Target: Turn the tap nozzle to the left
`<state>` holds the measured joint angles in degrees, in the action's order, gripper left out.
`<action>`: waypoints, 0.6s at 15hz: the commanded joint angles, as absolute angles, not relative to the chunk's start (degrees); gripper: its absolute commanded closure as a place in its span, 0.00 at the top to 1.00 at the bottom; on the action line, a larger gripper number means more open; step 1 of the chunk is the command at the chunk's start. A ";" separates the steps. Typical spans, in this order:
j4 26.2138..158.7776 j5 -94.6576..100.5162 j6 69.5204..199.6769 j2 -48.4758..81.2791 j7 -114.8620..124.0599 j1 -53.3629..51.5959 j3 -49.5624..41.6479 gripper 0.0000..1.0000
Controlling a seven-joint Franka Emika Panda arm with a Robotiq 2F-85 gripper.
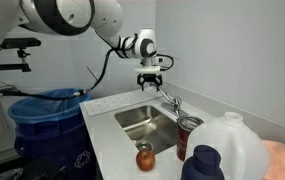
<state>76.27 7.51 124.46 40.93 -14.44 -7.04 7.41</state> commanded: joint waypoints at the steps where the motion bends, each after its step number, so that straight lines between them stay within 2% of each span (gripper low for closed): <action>1: 69.20 9.20 126.54 45.11 -14.25 -8.72 5.97 1.00; 9: 68.94 8.02 124.47 44.81 -14.97 -7.99 6.19 1.00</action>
